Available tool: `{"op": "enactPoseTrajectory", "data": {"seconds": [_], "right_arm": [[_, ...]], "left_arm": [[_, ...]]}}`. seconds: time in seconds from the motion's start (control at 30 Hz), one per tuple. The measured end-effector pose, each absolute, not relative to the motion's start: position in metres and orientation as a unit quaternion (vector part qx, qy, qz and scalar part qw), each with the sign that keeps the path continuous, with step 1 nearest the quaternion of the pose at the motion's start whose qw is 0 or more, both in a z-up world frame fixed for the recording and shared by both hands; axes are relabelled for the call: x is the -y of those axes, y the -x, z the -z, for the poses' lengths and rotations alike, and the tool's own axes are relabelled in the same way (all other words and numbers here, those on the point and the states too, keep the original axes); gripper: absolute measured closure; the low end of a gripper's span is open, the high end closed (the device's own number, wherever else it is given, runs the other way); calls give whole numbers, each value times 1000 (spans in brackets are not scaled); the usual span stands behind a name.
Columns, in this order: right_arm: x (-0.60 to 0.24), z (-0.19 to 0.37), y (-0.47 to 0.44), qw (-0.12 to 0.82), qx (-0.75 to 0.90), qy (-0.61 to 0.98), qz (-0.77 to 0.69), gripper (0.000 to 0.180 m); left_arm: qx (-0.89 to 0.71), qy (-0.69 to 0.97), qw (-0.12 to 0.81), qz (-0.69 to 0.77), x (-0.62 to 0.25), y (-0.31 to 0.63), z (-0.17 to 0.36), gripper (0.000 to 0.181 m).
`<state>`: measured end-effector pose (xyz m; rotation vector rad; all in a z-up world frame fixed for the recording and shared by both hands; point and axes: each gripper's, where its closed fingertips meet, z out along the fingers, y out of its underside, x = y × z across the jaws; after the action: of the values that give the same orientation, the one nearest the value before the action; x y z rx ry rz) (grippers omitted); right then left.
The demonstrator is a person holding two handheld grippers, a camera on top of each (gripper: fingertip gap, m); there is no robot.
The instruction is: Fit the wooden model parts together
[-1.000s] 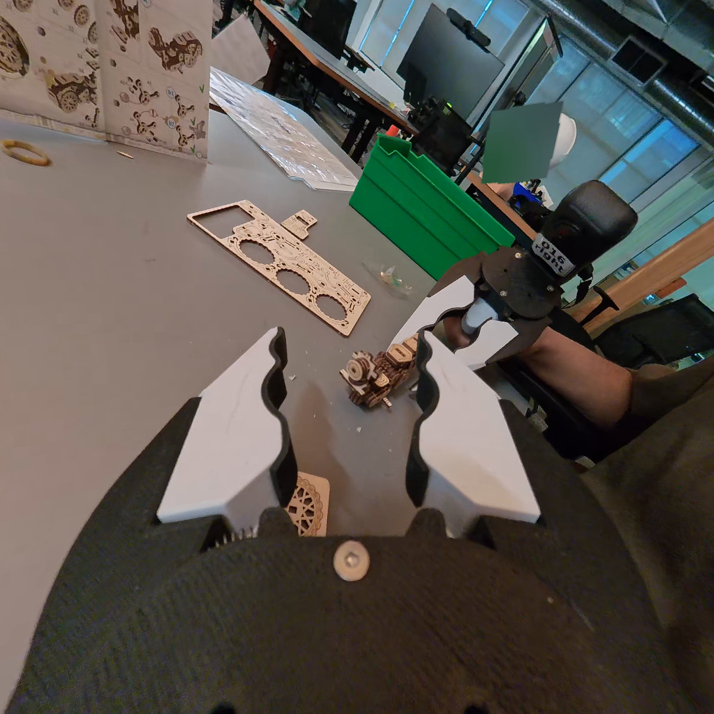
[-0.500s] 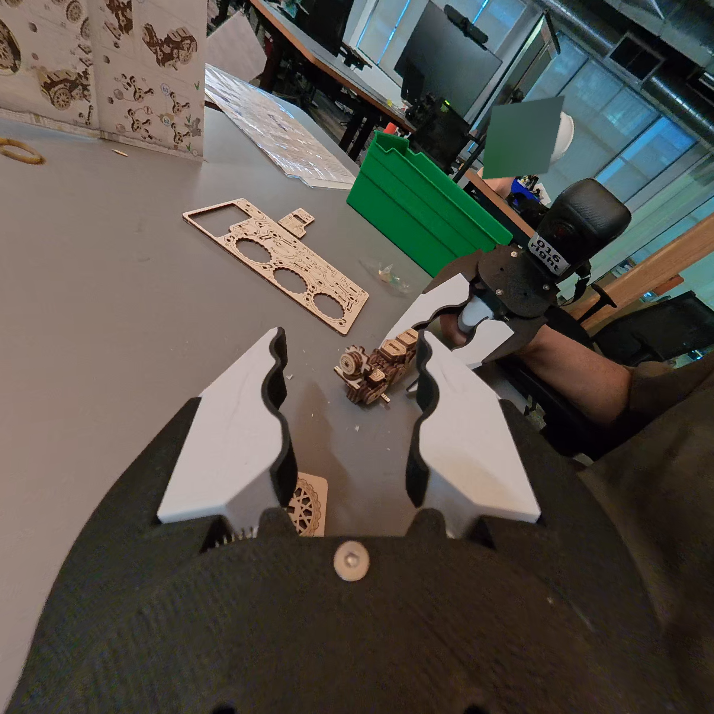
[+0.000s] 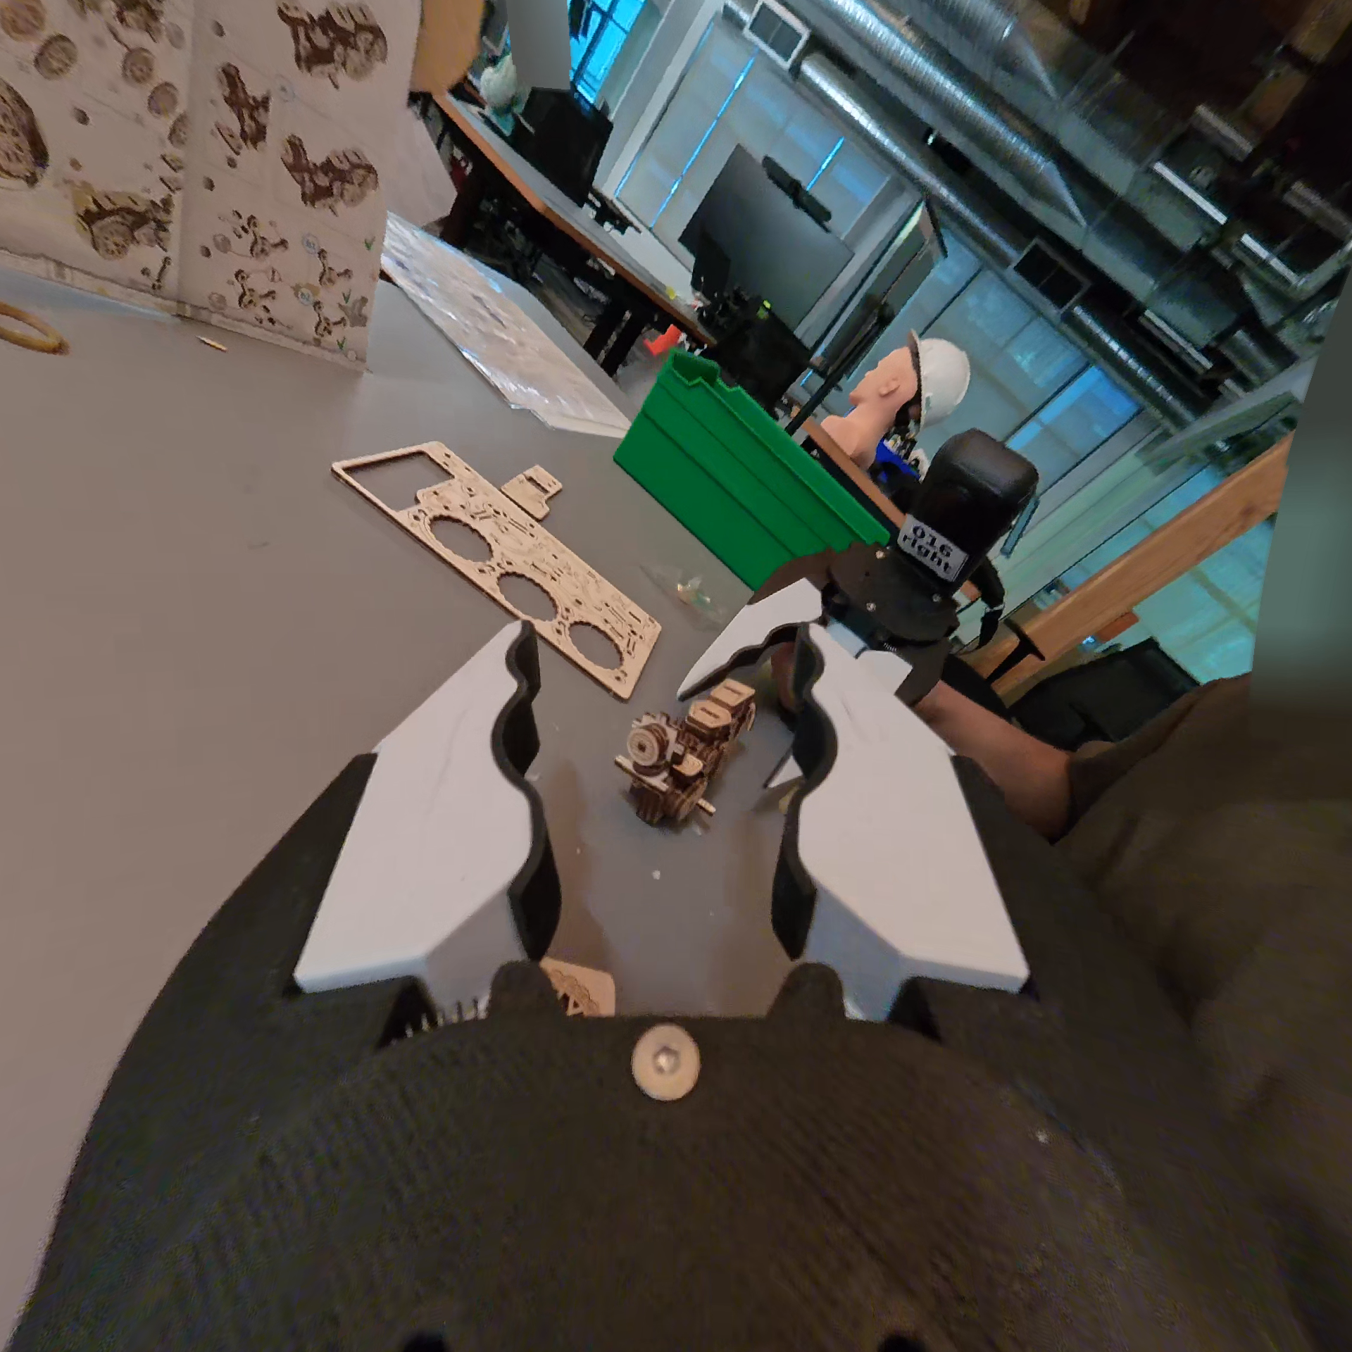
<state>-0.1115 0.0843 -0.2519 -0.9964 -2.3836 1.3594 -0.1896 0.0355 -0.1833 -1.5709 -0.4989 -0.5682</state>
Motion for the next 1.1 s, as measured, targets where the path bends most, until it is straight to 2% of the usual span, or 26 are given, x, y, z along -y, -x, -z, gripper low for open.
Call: {"op": "enactPoseTrajectory", "data": {"seconds": [0.27, 0.57, 0.67, 0.7, 0.8, 0.93, 1.0, 1.07, 1.1], "right_arm": [[-88, 249, 110, 121, 800, 355, -468, 120], [-93, 256, 110, 165, 801, 378, -434, 115], [-96, 251, 111, 182, 790, 384, -442, 113], [-97, 248, 112, 191, 784, 387, -447, 108], [-107, 233, 115, 241, 755, 397, -463, 91], [-132, 196, 119, 328, 689, 418, -493, 84], [-174, 172, 127, 421, 627, 473, -453, 86], [-213, 146, 131, 492, 567, 519, -408, 102], [-224, 134, 136, 511, 539, 530, -408, 104]], "left_arm": [[237, 658, 655, 286, -39, 195, 174, 112], [164, 699, 667, 200, -55, 185, 176, 112], [169, 687, 674, 211, -56, 187, 171, 112], [169, 682, 676, 222, -55, 186, 169, 112], [177, 656, 700, 219, -47, 194, 158, 112], [188, 637, 735, 137, -32, 217, 142, 114], [202, 645, 724, 140, -34, 222, 139, 120], [251, 653, 693, 171, -44, 235, 142, 131], [266, 646, 692, 182, -51, 242, 139, 132]]}}
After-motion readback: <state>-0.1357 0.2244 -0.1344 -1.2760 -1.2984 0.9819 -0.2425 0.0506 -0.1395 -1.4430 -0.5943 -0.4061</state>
